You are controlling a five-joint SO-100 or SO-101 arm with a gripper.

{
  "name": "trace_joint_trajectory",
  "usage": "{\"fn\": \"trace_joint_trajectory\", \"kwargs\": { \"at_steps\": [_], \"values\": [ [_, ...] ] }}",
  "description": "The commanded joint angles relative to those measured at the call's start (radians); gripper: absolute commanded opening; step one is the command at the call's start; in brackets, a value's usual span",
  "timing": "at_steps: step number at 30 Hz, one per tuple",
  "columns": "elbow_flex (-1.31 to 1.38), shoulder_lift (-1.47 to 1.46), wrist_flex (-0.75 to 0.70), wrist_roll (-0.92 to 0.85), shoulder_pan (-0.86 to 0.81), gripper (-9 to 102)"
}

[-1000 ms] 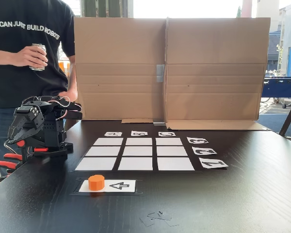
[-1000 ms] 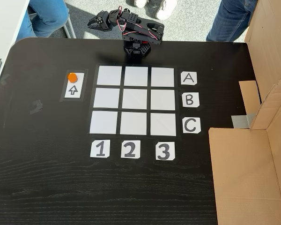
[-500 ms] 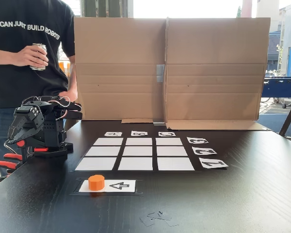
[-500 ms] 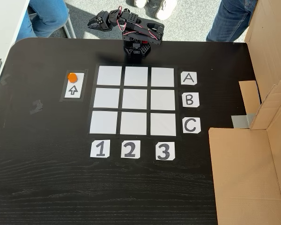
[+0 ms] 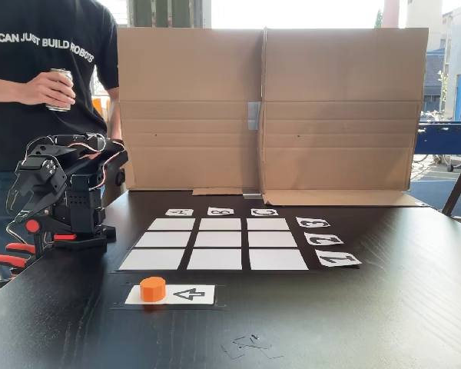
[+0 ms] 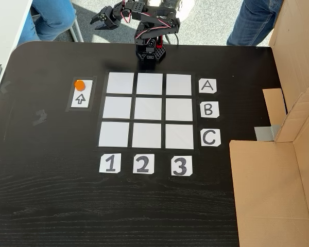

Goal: Pick up the round, orange token and place it in the grid on square A2.

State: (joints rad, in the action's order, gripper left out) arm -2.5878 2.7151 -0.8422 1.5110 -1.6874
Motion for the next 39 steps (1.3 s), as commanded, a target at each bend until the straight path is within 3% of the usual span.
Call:
{"fn": "trace_joint_trajectory", "kwargs": {
  "at_steps": [1, 11, 19, 30, 39],
  "values": [
    [0.239, -0.141, -0.127, 0.005, 0.025, 12],
    [0.724, -0.534, -0.396, -0.020, 0.066, 28],
    [0.969, -0.750, -0.518, -0.222, 0.153, 33],
    [1.140, -0.923, -0.614, -0.298, 0.235, 40],
    [1.282, -1.045, -0.657, -0.242, 0.348, 44]
  ]
}}
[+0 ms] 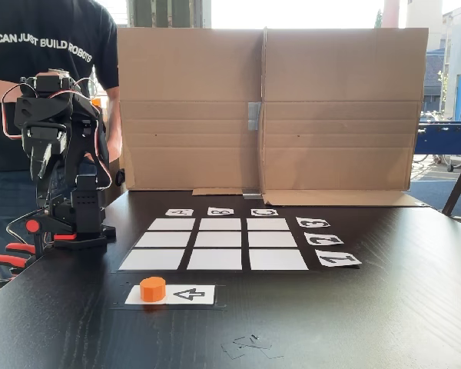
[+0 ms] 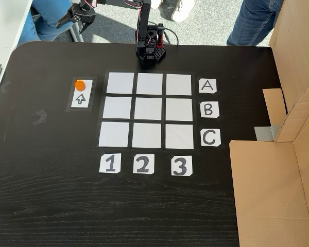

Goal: Pick up the round, orange token and place it in the grid on square A2.

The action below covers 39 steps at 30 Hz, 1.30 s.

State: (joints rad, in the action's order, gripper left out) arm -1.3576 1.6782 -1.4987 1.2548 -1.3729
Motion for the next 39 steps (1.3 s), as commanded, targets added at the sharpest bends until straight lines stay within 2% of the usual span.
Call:
{"fn": "trace_joint_trajectory", "kwargs": {
  "at_steps": [1, 13, 23, 39],
  "values": [
    [0.052, -0.017, 0.005, 0.014, 0.049, 44],
    [0.092, -0.133, -0.017, 0.037, 0.155, 44],
    [0.334, -0.255, -0.048, 0.038, 0.190, 44],
    [0.364, -0.522, -0.048, 0.032, 0.298, 44]
  ]
}}
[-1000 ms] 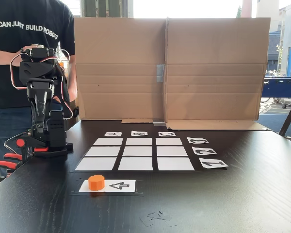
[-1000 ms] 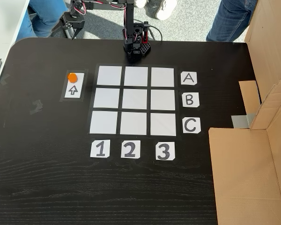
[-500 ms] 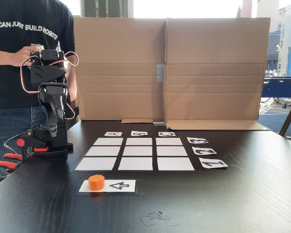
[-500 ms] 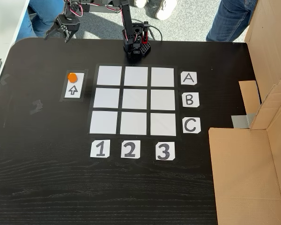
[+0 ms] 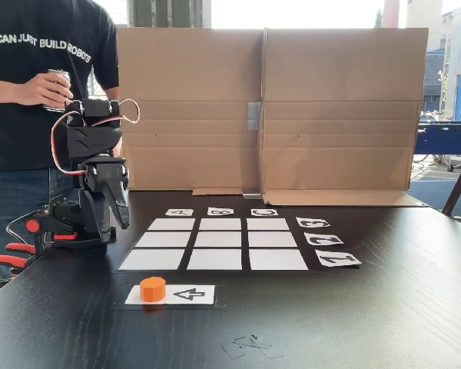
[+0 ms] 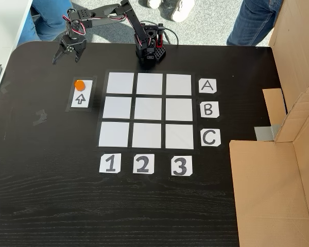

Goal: Pick up the round, orange token and place it in the grid on square A2.

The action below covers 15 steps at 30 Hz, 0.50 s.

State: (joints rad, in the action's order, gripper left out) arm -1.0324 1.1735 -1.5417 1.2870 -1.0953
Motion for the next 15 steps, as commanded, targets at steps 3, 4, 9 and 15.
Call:
{"fn": "trace_joint_trajectory", "kwargs": {
  "at_steps": [3, 4, 9, 15],
  "values": [
    [0.038, -0.054, -0.005, 0.000, 0.038, 44],
    [0.037, -0.063, -0.005, -0.002, 0.044, 44],
    [0.029, -0.117, -0.005, -0.008, 0.072, 44],
    [0.031, -0.181, -0.005, -0.017, 0.097, 44]
  ]
}}
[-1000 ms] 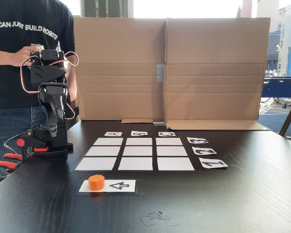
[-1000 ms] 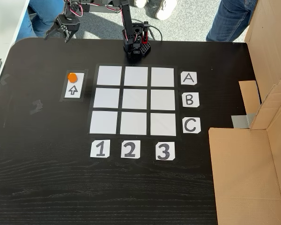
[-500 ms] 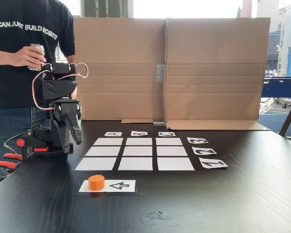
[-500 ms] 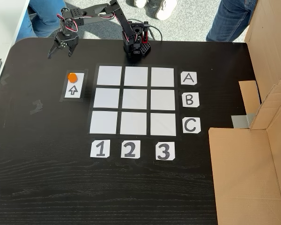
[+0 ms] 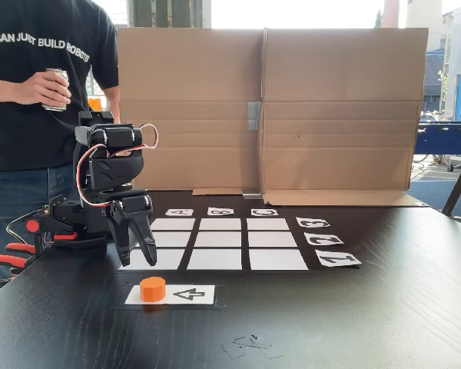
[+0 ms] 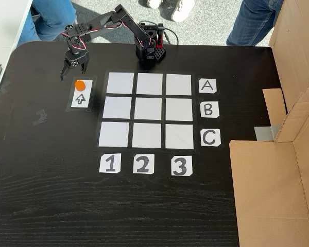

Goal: Pick up the round, orange token and place it in the grid on square A2.

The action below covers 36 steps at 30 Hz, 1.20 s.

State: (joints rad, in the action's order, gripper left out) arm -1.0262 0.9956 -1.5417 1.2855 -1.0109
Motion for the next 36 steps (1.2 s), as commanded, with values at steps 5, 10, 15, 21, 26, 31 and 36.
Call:
{"fn": "trace_joint_trajectory", "kwargs": {
  "at_steps": [5, 10, 15, 21, 26, 31, 36],
  "values": [
    [0.031, -0.049, -0.005, -0.025, 0.037, 44],
    [0.035, -0.081, -0.005, -0.028, 0.052, 44],
    [0.057, -0.112, -0.005, -0.025, 0.061, 44],
    [0.083, -0.140, -0.009, -0.020, 0.058, 44],
    [0.092, -0.156, -0.009, -0.002, 0.049, 5],
    [0.097, -0.169, -0.009, -0.003, 0.046, 0],
    [0.097, -0.169, -0.009, -0.011, 0.037, 0]
  ]
}}
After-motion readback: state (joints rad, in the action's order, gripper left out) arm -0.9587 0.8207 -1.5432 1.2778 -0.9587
